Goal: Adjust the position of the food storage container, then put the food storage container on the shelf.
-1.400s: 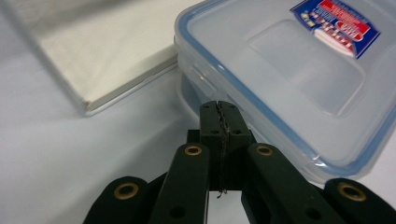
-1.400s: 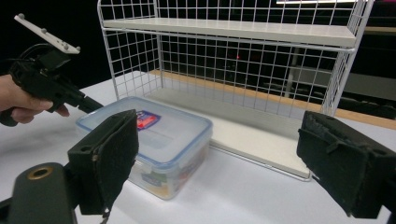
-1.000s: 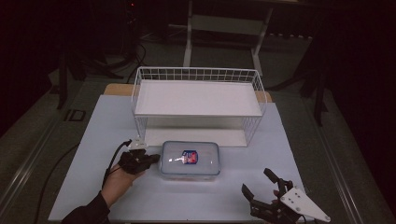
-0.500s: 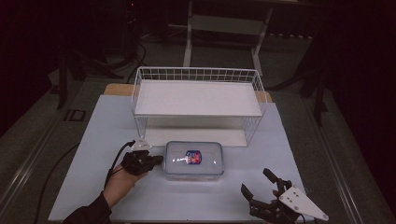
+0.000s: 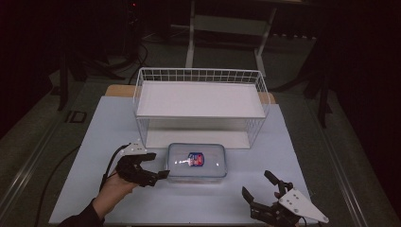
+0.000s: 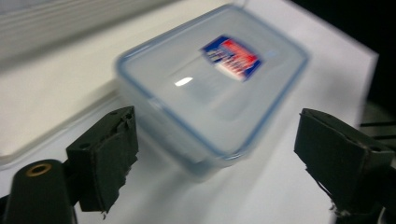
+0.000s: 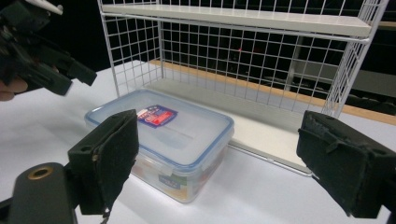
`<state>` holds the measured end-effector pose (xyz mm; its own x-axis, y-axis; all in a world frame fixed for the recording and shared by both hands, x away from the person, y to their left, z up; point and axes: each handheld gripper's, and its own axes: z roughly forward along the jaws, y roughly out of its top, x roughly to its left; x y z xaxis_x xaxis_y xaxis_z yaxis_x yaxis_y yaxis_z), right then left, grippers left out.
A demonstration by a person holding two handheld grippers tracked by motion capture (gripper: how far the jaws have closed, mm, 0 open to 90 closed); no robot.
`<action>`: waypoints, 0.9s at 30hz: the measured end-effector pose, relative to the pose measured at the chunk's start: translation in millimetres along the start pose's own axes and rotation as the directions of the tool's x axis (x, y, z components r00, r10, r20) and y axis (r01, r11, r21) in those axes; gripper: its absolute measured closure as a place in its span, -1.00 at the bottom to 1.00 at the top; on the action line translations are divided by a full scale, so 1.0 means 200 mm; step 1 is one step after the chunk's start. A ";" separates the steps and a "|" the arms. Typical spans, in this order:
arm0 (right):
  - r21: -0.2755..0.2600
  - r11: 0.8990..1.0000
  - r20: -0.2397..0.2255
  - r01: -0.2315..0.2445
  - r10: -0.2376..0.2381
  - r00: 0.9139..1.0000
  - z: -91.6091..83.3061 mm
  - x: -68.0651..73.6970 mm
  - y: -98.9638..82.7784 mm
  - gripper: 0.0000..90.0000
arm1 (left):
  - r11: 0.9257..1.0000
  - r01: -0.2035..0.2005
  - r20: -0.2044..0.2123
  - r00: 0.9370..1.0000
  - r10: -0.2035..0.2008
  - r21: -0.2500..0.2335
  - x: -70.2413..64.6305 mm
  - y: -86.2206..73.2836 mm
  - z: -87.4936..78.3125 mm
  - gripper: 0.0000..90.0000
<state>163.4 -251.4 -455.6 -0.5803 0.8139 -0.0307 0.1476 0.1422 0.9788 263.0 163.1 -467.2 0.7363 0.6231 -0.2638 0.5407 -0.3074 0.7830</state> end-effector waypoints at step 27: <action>0.078 0.996 -0.056 0.039 -0.035 0.998 0.32 -0.08 0.13 -0.66 | 0.936 0.347 0.063 0.934 -0.351 0.059 0.20 0.06 0.20 -0.89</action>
<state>227.0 -224.2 -443.5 -0.6289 0.7756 -0.0535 0.1865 0.2173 0.9581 315.7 156.0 -491.0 0.5241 0.6447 -0.5565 0.7856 -0.1136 0.6082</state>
